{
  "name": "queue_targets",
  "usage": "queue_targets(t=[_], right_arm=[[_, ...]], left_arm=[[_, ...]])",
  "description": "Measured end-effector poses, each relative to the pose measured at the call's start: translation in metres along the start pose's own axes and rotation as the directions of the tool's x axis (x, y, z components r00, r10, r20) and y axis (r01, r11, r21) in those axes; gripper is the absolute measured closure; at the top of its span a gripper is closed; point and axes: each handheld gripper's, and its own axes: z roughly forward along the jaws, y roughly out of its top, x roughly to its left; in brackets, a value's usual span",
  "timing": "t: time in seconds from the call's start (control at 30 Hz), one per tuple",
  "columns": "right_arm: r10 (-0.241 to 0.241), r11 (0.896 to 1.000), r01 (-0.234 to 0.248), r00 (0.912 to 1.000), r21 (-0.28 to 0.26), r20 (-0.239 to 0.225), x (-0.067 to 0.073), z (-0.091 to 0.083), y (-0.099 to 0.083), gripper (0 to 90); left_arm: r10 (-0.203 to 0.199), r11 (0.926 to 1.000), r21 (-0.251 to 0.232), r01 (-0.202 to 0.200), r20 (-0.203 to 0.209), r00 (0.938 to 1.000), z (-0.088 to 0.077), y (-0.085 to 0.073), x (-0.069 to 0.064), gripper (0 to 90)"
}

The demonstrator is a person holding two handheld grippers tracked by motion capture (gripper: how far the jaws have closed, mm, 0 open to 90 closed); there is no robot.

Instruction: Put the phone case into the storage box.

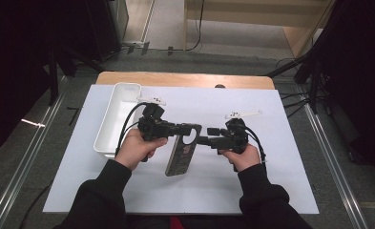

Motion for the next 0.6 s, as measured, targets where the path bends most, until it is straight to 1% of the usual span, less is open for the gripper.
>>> queue_targets(t=[0.13, 0.23, 0.27, 0.47, 0.6], right_arm=[[0.014, 1.0, -0.014, 0.9997, -0.009, -0.021, -0.0018, 0.002, 0.0009, 27.0], [0.016, 1.0, -0.016, 0.9994, -0.011, -0.029, -0.0035, 0.0037, 0.0012, 29.8], [0.016, 1.0, -0.016, 0.9993, -0.014, -0.032, -0.0038, 0.0043, 0.0012, 30.5], [0.015, 1.0, -0.015, 0.9989, -0.016, -0.044, -0.0056, 0.0073, 0.0017, 36.9], [0.005, 1.0, -0.006, 0.9984, -0.018, -0.057, -0.0066, 0.0103, 0.0014, 41.1]], left_arm=[[0.003, 1.0, 0.007, -0.003, 0.002, 1.0, 0.0011, 0.0, 0.0001, 79.1], [0.006, 0.9999, 0.01, -0.006, 0.006, 1.0, 0.0022, 0.0002, -0.0004, 79.2], [0.012, 0.9999, 0.011, -0.012, 0.004, 0.9999, 0.0029, 0.0001, -0.0007, 79.2], [0.009, 0.9999, 0.014, -0.01, 0.007, 0.9999, 0.0049, 0.0002, -0.0002, 79.2], [0.011, 0.9998, 0.014, -0.011, 0.009, 0.9999, 0.0055, 0.0004, -0.0001, 79.2]])
